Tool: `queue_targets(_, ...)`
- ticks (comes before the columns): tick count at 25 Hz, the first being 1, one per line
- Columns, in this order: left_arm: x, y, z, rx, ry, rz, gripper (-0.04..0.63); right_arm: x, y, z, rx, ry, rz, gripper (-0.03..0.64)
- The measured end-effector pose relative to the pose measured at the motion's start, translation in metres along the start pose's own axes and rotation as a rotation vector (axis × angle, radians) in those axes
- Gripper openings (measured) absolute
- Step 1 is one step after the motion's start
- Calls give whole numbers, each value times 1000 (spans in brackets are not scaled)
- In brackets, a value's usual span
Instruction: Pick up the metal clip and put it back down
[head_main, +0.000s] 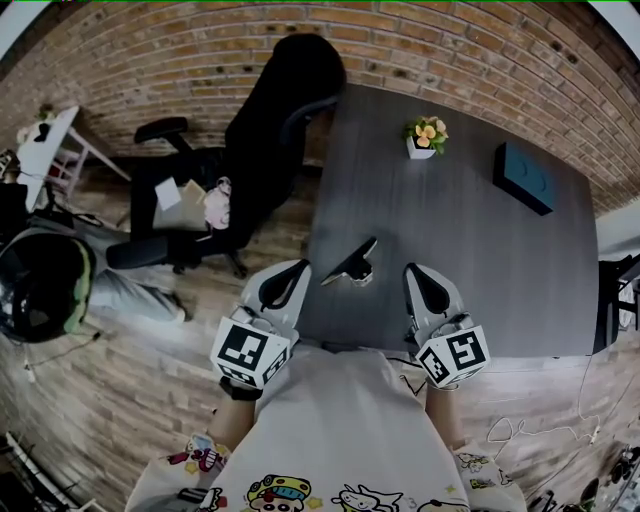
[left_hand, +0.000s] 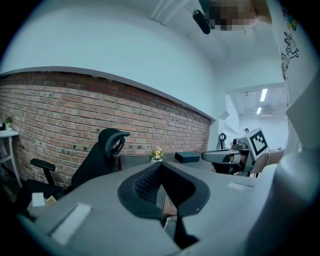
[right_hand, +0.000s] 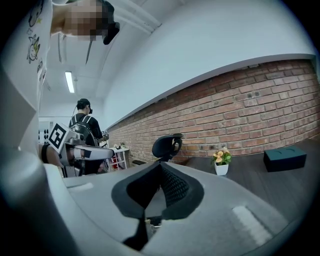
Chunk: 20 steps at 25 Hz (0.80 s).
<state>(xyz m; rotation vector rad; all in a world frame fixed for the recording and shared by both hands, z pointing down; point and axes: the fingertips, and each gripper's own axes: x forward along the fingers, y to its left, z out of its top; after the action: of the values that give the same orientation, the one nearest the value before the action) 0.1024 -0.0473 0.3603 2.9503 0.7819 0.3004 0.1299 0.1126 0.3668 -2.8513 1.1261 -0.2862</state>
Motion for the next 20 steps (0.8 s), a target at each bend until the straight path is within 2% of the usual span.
queue_targets(20, 2, 1, -4, -7, 11, 1, 9, 1, -2, -12, 13, 41, -9, 0)
